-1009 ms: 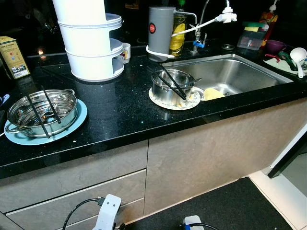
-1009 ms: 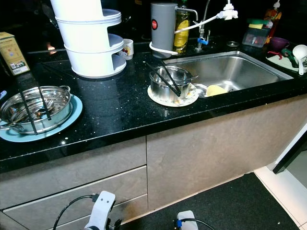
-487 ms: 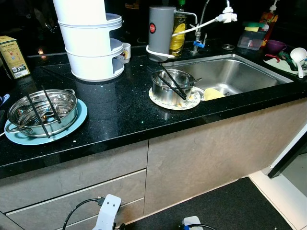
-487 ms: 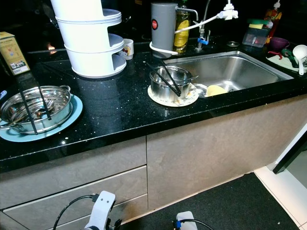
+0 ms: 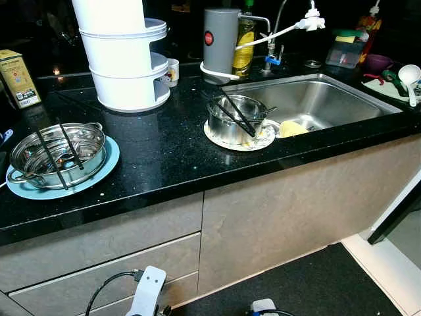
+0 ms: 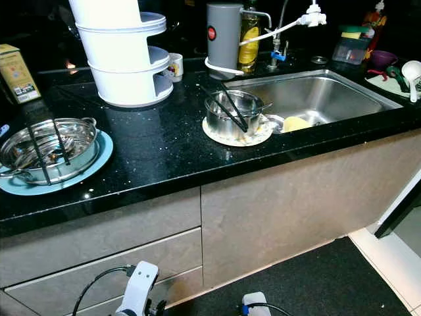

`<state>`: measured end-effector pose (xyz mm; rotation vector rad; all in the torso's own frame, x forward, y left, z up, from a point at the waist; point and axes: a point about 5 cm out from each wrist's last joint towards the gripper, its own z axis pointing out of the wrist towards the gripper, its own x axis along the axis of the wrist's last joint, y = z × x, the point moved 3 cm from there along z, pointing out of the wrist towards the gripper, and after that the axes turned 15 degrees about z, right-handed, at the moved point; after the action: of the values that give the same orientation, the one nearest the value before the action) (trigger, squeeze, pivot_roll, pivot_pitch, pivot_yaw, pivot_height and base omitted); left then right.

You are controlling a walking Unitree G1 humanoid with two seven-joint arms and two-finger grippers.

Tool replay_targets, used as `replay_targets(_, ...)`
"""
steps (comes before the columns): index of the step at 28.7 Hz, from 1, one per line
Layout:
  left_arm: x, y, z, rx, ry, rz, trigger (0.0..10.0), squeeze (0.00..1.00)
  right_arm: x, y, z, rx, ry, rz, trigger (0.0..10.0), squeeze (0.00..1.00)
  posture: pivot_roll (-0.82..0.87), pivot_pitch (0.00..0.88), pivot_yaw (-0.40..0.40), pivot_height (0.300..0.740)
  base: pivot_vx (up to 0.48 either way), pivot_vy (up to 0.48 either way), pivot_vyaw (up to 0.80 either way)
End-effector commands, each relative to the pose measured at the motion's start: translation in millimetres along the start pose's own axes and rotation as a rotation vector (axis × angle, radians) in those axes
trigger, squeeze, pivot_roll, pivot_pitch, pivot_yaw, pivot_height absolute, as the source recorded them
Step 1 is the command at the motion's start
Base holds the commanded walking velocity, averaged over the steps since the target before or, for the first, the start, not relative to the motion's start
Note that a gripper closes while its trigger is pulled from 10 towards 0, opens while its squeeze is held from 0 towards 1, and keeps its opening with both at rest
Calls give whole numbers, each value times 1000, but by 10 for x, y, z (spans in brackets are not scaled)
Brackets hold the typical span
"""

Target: Kitchen organization

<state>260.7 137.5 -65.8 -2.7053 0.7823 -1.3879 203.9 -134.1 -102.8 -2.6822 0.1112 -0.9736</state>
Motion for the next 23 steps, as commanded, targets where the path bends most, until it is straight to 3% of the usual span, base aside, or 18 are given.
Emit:
replay_targets(1,-61,-37,-18,12,-25,-9,10000,0,-56,-19,-1,6,-29,-7,10000,0,-15,104,-17,740,0,0,0)
replay_targets(14,-16,-165,-9,50,-17,-39,10000,0,-29,-27,7,3,-15,-2,10000,0,-47,78,4,740,0,0,0)
replay_targets(23,-9,-99,6,25,-26,-24,10000,0,-6,40,-8,-18,0,14,10000,0,-46,71,-2,740,0,0,0)
